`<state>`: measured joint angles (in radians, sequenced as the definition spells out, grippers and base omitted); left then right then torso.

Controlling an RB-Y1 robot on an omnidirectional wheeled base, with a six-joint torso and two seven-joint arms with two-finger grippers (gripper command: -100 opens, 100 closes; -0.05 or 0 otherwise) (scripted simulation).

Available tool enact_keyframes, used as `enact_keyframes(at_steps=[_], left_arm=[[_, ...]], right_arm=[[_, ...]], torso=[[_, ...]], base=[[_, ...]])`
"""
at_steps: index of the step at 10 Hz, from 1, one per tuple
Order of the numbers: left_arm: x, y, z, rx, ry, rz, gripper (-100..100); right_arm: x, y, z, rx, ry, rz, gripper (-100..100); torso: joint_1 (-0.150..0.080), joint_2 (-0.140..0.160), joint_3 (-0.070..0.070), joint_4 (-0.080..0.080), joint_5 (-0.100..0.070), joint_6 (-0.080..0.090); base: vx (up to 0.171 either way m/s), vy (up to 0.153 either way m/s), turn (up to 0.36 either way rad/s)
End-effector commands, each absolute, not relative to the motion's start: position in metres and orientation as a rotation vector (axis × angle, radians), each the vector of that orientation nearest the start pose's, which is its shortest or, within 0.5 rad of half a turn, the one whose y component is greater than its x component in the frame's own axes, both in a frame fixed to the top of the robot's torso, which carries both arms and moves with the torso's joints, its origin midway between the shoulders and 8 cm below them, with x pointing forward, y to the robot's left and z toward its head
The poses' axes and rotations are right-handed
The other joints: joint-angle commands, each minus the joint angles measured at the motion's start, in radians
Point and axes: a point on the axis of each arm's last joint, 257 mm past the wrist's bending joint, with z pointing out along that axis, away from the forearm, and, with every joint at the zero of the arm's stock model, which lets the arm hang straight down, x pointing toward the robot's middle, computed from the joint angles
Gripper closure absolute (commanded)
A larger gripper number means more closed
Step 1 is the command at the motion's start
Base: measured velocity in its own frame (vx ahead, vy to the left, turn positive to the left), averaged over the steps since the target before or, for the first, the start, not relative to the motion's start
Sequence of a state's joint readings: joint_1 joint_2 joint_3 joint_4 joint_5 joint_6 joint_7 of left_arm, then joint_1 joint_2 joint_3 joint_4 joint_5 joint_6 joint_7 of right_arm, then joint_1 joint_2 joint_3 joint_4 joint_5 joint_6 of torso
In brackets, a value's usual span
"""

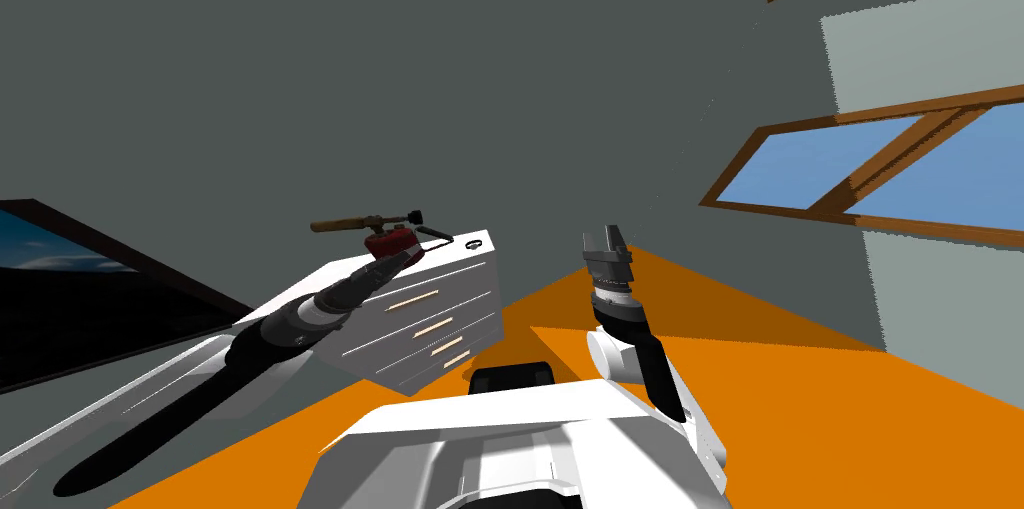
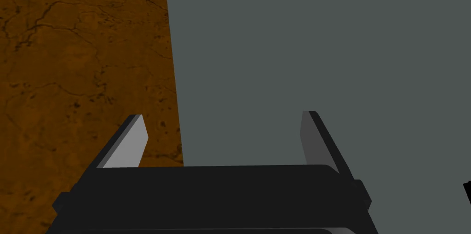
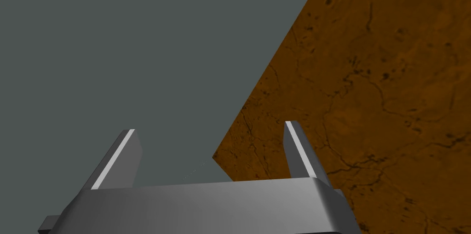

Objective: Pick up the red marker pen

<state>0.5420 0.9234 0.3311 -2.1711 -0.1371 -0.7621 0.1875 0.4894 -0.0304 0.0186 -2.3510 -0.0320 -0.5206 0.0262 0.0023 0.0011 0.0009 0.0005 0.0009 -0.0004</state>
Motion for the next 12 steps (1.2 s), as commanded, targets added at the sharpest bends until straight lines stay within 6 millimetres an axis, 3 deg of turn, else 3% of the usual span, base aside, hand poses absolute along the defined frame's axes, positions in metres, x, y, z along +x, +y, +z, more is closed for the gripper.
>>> enact_keyframes(at_steps=[1, 12], left_arm=[[0.325, 0.256, 0.031, 0.316, 1.310, -1.103, -100], [0.334, 0.253, 0.010, 0.575, 1.555, -1.013, -100]], right_arm=[[0.326, -0.268, 0.062, 0.568, 0.553, 1.345, 0], [0.326, -0.268, 0.062, 0.567, 0.553, 1.345, 0]], torso=[[0.000, 0.000, 0.000, 0.000, 0.000, 0.000], [0.001, 0.000, 0.000, 0.000, 0.000, 0.000]], base=[[-0.040, 0.041, -0.100], [-0.033, 0.033, -0.055]])
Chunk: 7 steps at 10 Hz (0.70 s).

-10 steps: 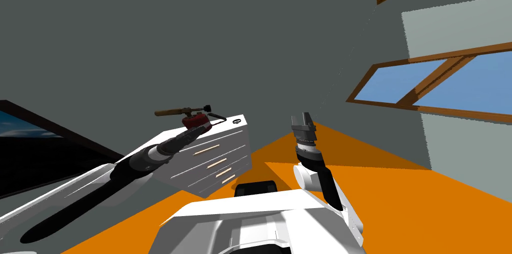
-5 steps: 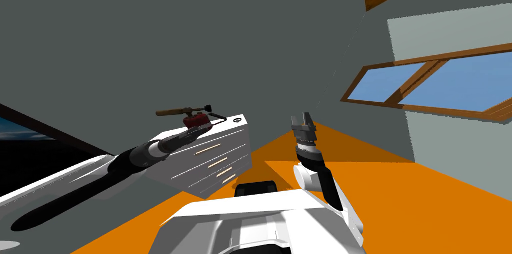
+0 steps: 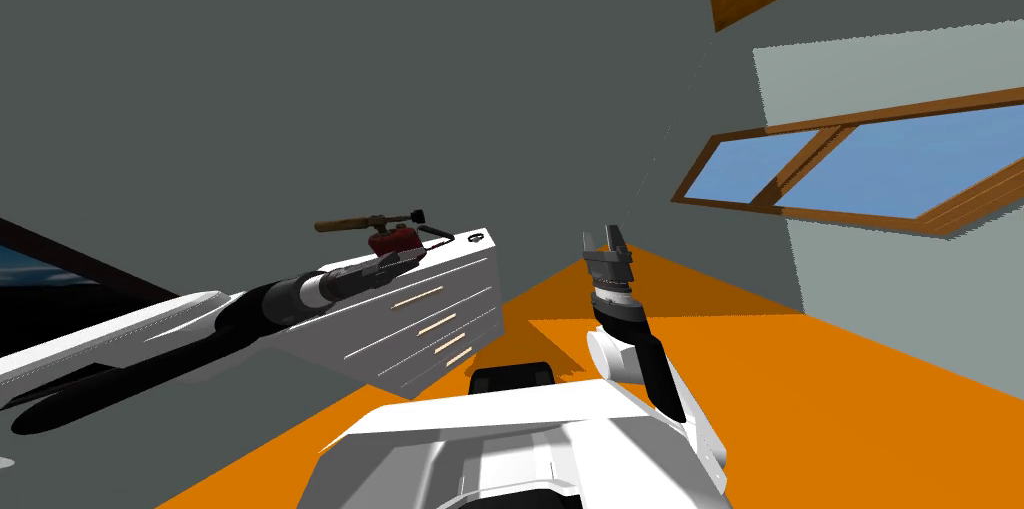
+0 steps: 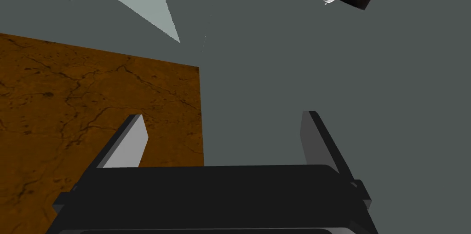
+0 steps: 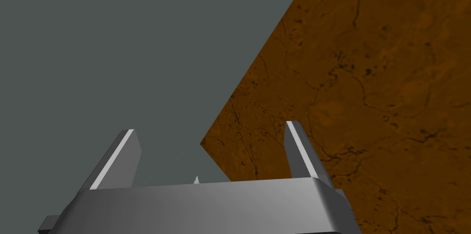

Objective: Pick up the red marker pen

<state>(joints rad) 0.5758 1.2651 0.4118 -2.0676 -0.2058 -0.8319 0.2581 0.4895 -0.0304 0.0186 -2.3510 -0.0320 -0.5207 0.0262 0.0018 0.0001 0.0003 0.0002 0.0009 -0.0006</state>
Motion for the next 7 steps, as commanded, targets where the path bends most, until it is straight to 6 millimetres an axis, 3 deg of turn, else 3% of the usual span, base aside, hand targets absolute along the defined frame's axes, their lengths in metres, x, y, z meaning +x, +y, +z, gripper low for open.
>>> enact_keyframes(at_steps=[1, 6, 7], left_arm=[[0.338, 0.262, 0.004, 0.590, 1.601, -0.988, -100], [0.342, 0.260, -0.006, 0.699, 1.707, -0.944, -100], [0.347, 0.272, -0.014, 0.704, 1.757, -0.917, -100]], right_arm=[[0.326, -0.268, 0.062, 0.568, 0.553, 1.345, 0], [0.326, -0.268, 0.062, 0.567, 0.553, 1.345, 0], [0.326, -0.268, 0.062, 0.568, 0.553, 1.345, 0]], torso=[[0.000, 0.000, 0.000, 0.000, 0.000, 0.000], [0.001, 0.000, 0.000, 0.000, 0.000, 0.000], [0.000, -0.001, 0.000, 0.000, 0.000, 0.000]], base=[[-0.034, 0.039, -0.092], [-0.019, 0.028, -0.047], [-0.020, 0.030, -0.117]])
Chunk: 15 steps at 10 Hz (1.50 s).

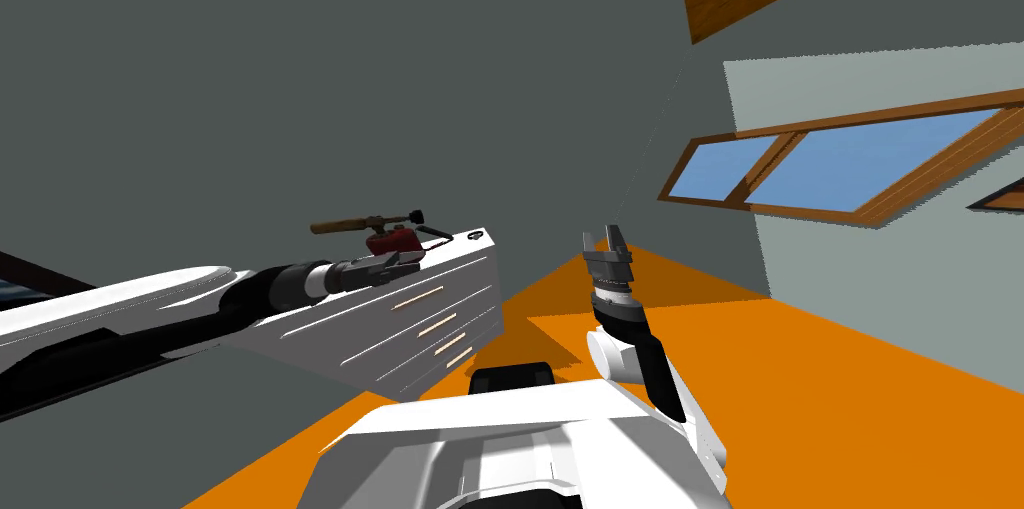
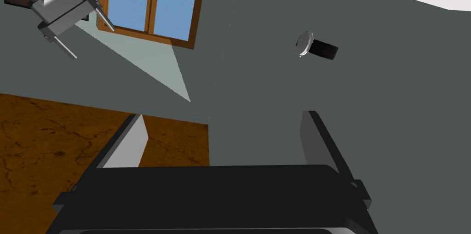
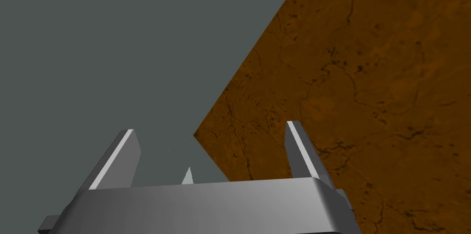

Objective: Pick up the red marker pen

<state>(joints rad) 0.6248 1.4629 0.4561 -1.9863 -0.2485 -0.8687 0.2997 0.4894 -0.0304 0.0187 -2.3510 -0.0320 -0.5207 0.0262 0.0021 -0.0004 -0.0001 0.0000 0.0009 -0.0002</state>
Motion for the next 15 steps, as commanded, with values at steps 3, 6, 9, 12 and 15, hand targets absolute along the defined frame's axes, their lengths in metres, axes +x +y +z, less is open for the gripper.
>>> enact_keyframes(at_steps=[3, 6, 9, 12, 15], left_arm=[[0.352, 0.279, -0.023, 0.753, 1.834, -0.877, -100], [0.358, 0.286, -0.032, 0.801, 1.912, -0.835, -100], [0.364, 0.293, -0.041, 0.845, 1.988, -0.791, -100], [0.370, 0.299, -0.049, 0.902, 2.068, -0.740, -100], [0.377, 0.306, -0.058, 0.948, 2.141, -0.689, -100]], right_arm=[[0.326, -0.268, 0.062, 0.568, 0.553, 1.345, 0], [0.326, -0.268, 0.062, 0.568, 0.553, 1.345, 0], [0.326, -0.268, 0.062, 0.568, 0.553, 1.345, 0], [0.326, -0.268, 0.062, 0.567, 0.553, 1.345, 0], [0.326, -0.268, 0.062, 0.568, 0.553, 1.345, 0]], torso=[[-0.001, 0.000, 0.000, 0.000, 0.000, -0.001], [-0.001, -0.001, -0.001, 0.000, 0.000, -0.001], [-0.001, -0.001, -0.001, 0.000, 0.000, -0.001], [0.000, -0.002, -0.001, 0.000, 0.000, 0.000], [-0.001, -0.002, -0.001, 0.000, 0.000, 0.000]], base=[[-0.014, 0.027, -0.044], [-0.005, 0.027, -0.049], [-0.001, 0.023, -0.043], [0.005, 0.034, -0.057], [0.008, 0.019, -0.038]])
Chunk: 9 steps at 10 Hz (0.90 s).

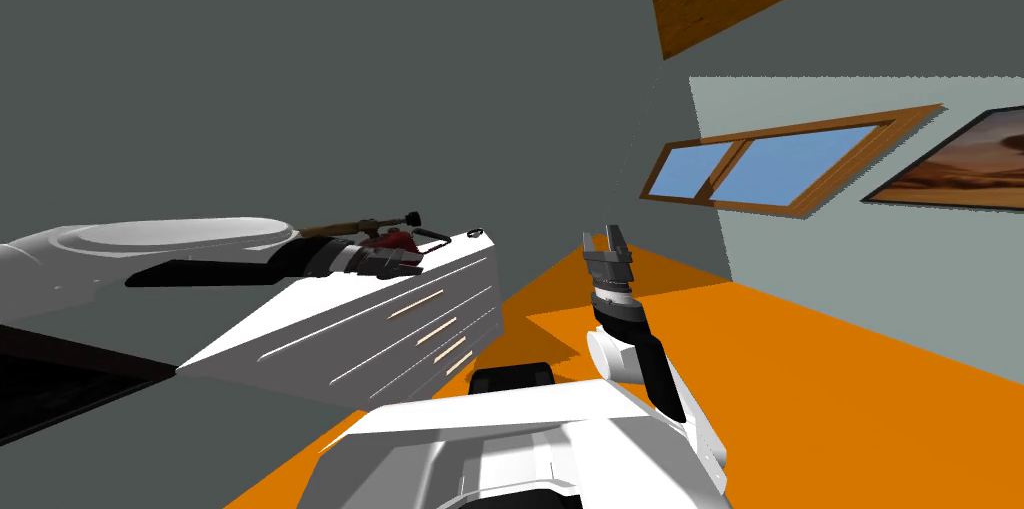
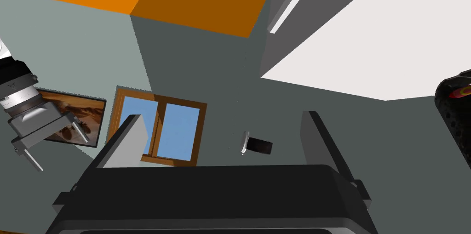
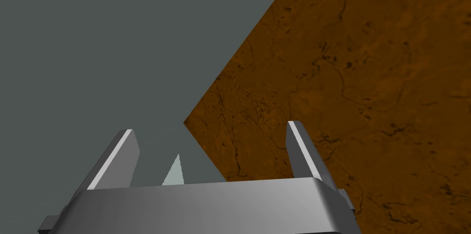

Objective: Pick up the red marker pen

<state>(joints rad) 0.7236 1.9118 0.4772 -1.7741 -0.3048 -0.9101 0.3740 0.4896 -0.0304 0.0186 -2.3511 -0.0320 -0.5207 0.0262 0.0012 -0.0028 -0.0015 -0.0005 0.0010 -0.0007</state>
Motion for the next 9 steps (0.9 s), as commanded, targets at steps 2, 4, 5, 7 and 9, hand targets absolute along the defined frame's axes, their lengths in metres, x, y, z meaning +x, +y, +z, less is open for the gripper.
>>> enact_keyframes(at_steps=[2, 4, 5, 7, 9], left_arm=[[0.383, 0.318, -0.065, 0.959, 2.198, -0.646, -100], [0.389, 0.328, -0.072, 0.972, 2.254, -0.601, -100], [0.389, 0.325, -0.072, 0.999, 2.262, -0.592, -100], [0.395, 0.335, -0.079, 1.013, 2.314, -0.546, -100], [0.401, 0.344, -0.085, 1.030, 2.363, -0.499, -100]], right_arm=[[0.326, -0.268, 0.062, 0.568, 0.553, 1.345, 0], [0.326, -0.268, 0.062, 0.568, 0.553, 1.345, 0], [0.326, -0.268, 0.062, 0.568, 0.553, 1.345, 0], [0.326, -0.268, 0.062, 0.568, 0.553, 1.345, 0], [0.326, -0.268, 0.062, 0.568, 0.553, 1.345, 0]], torso=[[0.001, 0.000, 0.000, 0.000, 0.000, 0.000], [0.000, 0.000, 0.000, 0.000, 0.000, 0.000], [0.000, 0.000, 0.000, 0.000, 0.000, 0.000], [0.001, -0.001, 0.000, 0.000, 0.000, 0.000], [0.000, -0.001, -0.001, 0.000, 0.000, 0.000]], base=[[0.015, 0.030, -0.055], [0.013, 0.015, -0.031], [0.014, 0.023, -0.038], [0.024, 0.030, -0.048], [0.026, 0.024, -0.038]])
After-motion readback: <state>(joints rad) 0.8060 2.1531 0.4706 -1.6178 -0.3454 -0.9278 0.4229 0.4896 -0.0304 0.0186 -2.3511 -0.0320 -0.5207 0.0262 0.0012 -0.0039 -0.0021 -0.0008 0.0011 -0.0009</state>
